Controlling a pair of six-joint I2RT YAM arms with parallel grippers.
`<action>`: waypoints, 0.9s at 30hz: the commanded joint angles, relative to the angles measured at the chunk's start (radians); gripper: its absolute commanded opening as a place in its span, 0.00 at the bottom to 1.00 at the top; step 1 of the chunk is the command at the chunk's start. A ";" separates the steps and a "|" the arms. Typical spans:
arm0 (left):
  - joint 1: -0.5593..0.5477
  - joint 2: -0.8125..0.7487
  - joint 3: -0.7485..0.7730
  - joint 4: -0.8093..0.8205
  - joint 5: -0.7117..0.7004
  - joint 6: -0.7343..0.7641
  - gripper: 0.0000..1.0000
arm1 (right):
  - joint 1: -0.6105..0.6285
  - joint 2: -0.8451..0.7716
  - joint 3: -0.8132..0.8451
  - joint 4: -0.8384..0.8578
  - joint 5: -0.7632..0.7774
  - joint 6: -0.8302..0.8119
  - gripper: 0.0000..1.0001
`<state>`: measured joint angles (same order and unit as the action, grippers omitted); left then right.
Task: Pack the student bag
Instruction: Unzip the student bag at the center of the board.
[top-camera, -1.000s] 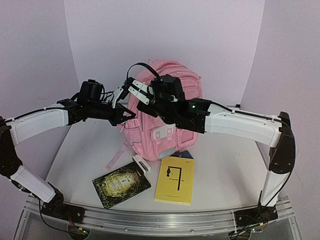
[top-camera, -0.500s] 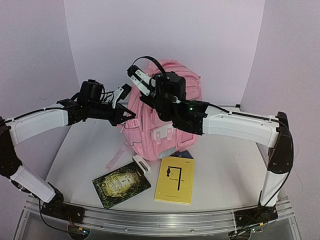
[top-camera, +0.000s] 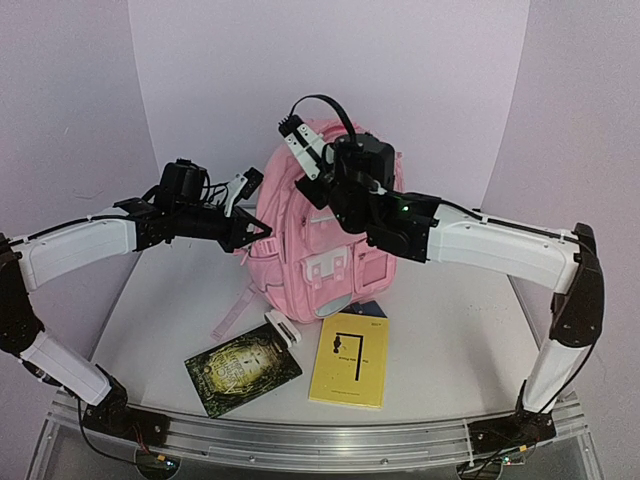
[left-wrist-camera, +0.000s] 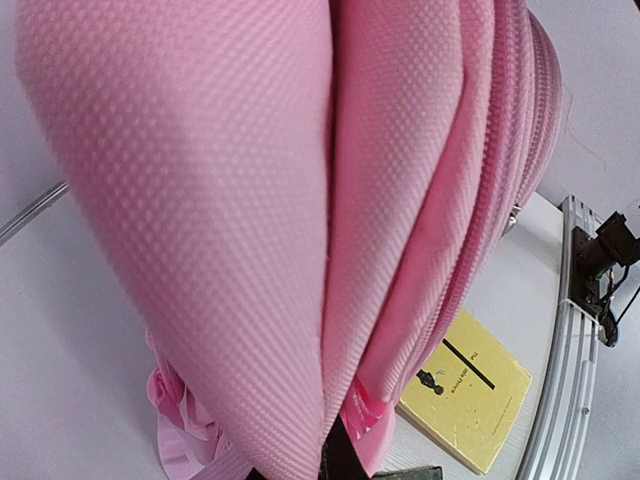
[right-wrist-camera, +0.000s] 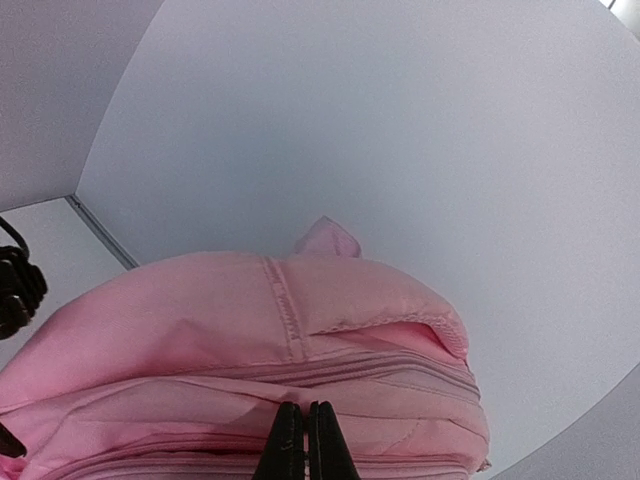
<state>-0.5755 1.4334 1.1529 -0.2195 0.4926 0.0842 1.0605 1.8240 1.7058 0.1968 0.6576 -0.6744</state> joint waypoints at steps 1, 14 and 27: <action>-0.002 -0.065 -0.002 0.056 -0.012 -0.003 0.00 | -0.086 -0.072 0.026 -0.117 -0.062 0.209 0.00; 0.017 -0.064 -0.037 0.094 -0.038 -0.046 0.00 | -0.271 -0.165 -0.022 -0.249 -0.242 0.530 0.00; 0.048 -0.054 -0.052 0.104 -0.084 -0.079 0.00 | -0.487 -0.233 -0.198 -0.255 -0.337 0.844 0.00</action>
<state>-0.5463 1.4204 1.1037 -0.1573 0.4583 0.0200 0.6600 1.6430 1.5617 -0.0369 0.3703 0.0159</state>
